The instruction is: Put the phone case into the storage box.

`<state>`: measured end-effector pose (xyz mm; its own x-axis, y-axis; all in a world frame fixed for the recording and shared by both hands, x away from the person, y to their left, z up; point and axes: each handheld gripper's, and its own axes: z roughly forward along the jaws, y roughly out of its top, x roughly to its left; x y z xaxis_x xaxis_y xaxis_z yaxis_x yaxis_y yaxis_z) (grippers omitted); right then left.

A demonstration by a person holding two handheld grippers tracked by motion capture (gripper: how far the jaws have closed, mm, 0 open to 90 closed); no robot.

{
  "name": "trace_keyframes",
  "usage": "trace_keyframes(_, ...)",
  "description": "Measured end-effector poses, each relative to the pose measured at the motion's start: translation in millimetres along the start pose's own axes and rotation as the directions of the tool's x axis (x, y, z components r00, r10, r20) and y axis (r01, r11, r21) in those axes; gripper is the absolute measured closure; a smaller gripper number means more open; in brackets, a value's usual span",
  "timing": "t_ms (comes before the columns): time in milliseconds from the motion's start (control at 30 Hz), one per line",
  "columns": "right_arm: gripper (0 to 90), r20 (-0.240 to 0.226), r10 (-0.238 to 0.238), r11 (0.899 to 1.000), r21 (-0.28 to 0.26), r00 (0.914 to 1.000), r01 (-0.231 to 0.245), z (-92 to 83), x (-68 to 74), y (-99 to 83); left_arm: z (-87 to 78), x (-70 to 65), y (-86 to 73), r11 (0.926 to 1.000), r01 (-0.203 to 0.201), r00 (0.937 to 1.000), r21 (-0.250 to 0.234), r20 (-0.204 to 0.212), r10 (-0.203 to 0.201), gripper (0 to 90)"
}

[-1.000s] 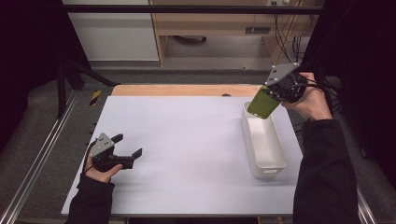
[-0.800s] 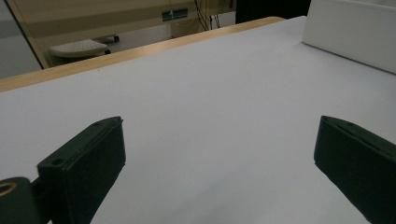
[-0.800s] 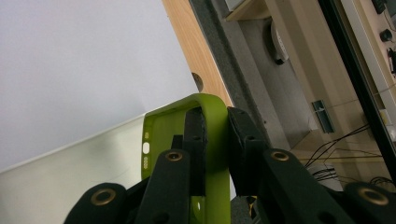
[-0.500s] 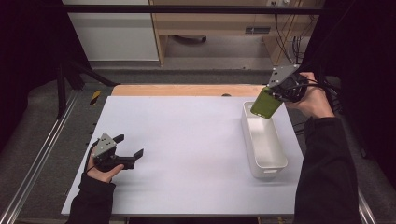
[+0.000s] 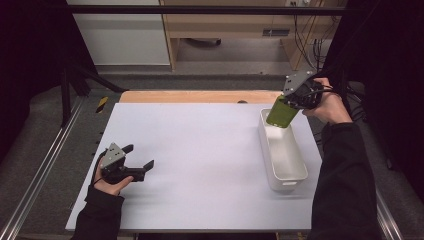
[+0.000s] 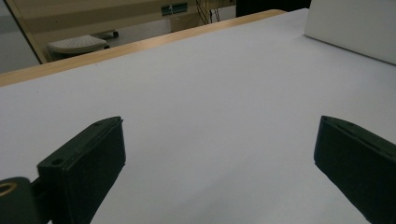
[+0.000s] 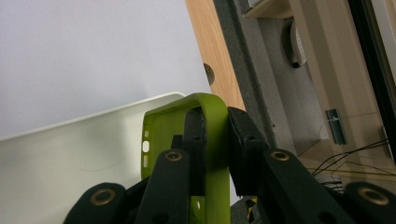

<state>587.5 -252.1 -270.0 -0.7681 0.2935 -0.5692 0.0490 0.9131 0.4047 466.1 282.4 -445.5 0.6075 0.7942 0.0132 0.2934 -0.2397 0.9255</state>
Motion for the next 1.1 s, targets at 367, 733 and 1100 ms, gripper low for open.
trace_keyframes(367, 78.4, -0.027, -0.042, 0.999, 0.013, 0.9988, 0.042, 17.7, -2.6, 3.4, 1.0, 0.4, -1.1, 1.0000, 0.000, 1.0000, 0.005, 0.000, 0.000, 1.9)
trace_keyframes(733, 78.4, -0.051, -0.108, 0.994, 0.008, 0.9928, 0.109, 30.6, -5.3, 3.9, 2.1, 0.0, -1.7, 1.0000, -0.002, 1.0000, 0.009, 0.001, 0.002, 1.9)
trace_keyframes(1100, 78.3, -0.076, -0.156, 0.988, 0.009, 0.9849, 0.157, 45.6, -8.5, 2.0, 4.5, -0.3, -3.2, 0.9998, -0.008, 1.0000, 0.020, 0.000, 0.008, 1.9)
